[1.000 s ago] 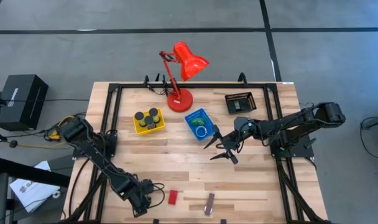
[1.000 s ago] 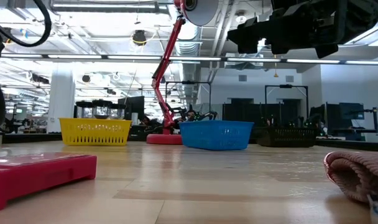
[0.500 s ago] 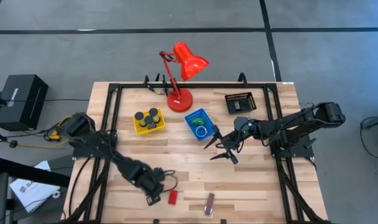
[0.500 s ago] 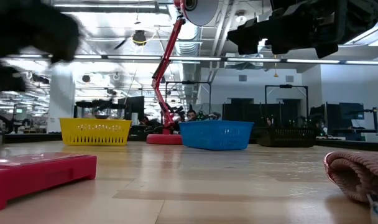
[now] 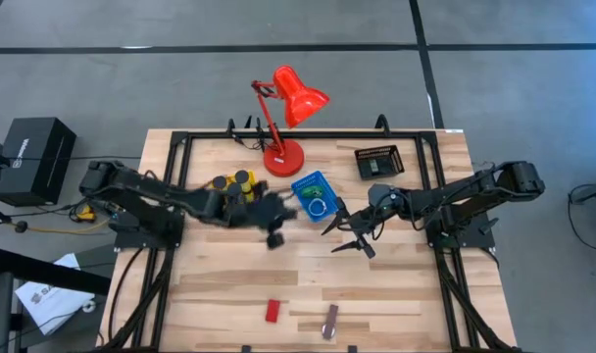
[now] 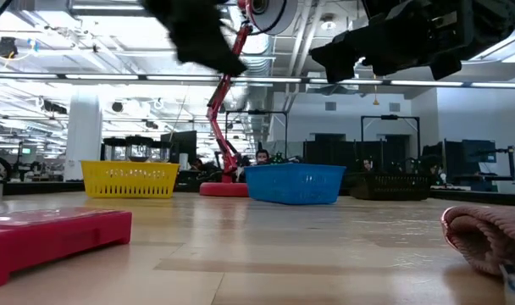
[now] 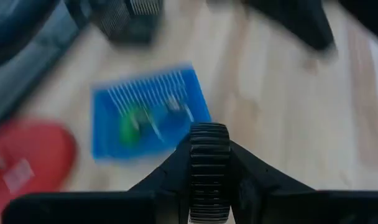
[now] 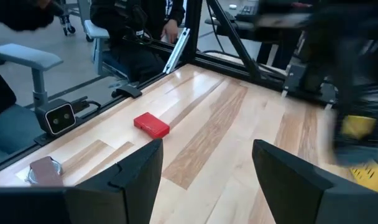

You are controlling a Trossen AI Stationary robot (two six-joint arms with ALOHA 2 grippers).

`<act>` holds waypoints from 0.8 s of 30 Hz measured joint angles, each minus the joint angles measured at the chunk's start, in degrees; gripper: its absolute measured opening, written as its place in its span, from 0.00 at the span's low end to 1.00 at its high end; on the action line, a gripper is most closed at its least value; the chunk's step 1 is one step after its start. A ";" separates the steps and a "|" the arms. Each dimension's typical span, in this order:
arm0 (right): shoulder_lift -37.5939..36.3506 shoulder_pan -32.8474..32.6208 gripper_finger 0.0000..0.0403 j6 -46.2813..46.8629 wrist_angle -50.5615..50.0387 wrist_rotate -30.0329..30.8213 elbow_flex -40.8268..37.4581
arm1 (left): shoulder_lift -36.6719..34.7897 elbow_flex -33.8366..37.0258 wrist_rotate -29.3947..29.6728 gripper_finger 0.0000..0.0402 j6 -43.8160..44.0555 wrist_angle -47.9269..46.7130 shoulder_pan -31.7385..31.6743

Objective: Pick & Place Office items
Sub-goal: Put the black wristwatch into the blue bin

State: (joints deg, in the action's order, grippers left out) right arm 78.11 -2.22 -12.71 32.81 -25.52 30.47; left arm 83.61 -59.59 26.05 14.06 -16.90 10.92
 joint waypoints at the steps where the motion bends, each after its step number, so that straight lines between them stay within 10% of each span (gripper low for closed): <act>1: 0.00 0.00 0.59 0.33 -0.02 0.00 -0.02 | 0.04 0.03 -0.11 0.18 -3.34 3.27 -1.80; 13: -0.02 0.00 0.59 0.75 -3.01 0.02 -0.02 | 16.20 0.21 -10.39 0.18 -15.15 25.53 -19.33; 24: -0.02 0.04 0.59 0.25 -3.89 0.02 -0.02 | 25.62 0.22 -16.55 0.25 -10.72 31.43 -20.75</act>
State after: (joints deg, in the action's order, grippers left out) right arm 78.08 -2.17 -12.46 28.93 -25.50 30.46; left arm 109.23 -59.37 9.50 3.33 14.52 -9.82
